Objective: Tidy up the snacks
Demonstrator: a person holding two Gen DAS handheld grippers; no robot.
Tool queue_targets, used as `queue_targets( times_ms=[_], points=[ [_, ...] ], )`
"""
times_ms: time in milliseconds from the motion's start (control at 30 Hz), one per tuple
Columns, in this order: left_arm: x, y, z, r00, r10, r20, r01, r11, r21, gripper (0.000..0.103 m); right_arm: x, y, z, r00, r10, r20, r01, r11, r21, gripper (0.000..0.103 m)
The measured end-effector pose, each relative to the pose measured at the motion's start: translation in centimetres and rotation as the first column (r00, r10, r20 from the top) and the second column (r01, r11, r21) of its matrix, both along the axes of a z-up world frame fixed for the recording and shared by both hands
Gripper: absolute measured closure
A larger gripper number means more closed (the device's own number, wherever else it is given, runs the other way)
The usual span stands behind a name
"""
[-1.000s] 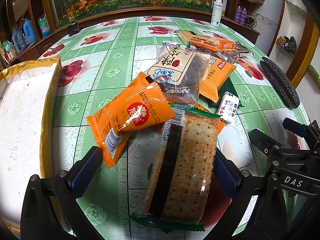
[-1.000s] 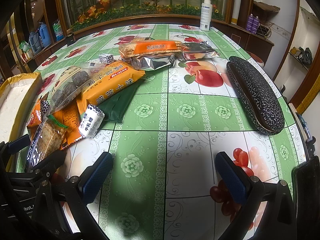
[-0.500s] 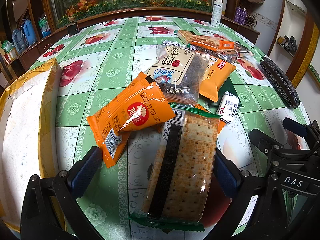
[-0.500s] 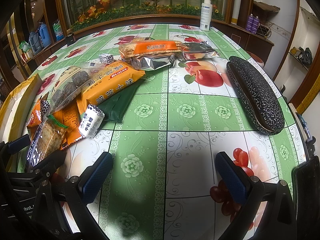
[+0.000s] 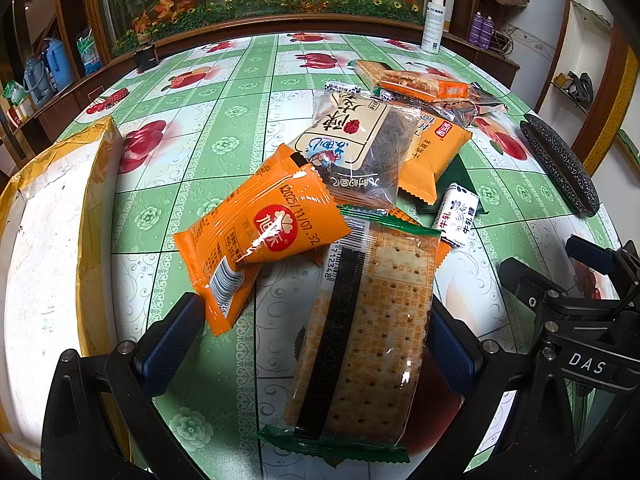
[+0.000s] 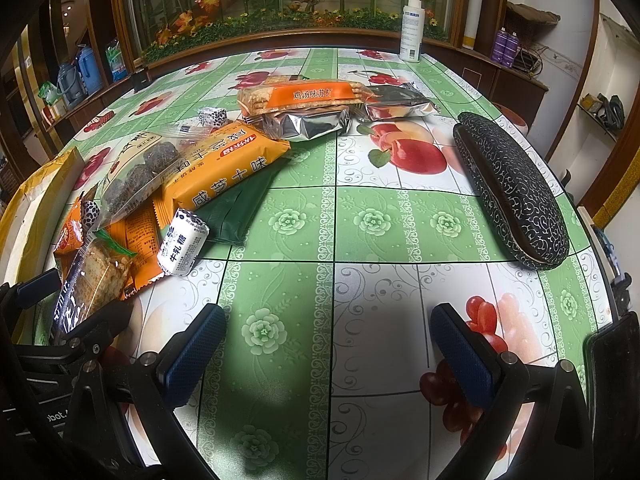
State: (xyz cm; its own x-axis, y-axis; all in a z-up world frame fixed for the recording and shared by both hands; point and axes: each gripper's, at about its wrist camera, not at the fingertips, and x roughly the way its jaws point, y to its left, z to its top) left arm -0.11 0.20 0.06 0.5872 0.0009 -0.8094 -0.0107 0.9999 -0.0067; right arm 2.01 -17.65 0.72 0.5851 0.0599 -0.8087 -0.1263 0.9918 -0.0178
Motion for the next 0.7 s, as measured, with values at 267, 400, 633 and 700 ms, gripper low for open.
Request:
queue_targets(
  times_ms=[267,400,633,700],
  points=[
    [0.00,0.00,0.00,1.000,0.000,0.000,0.000,1.000,0.000,0.000,-0.03,-0.03,0.02,1.000,-0.004,0.000,0.004,1.000,0.002,0.000],
    [0.00,-0.01,0.01,1.000,0.000,0.000,0.000,1.000,0.000,0.000,-0.03,0.03,0.05,1.000,-0.009,0.000,0.009,1.000,0.000,0.000],
    [-0.14,0.06,0.08,1.000,-0.006,-0.009,0.006,1.000,0.002,0.000,-0.08,0.03,0.07,1.000,-0.006,-0.001,0.006,1.000,0.000,0.000],
    [-0.36,0.13,0.16,0.999,-0.015,-0.028,0.015,1.000,0.002,0.000,-0.21,0.20,0.12,1.000,0.029,-0.002,-0.029,1.000,-0.001,0.000]
  ],
)
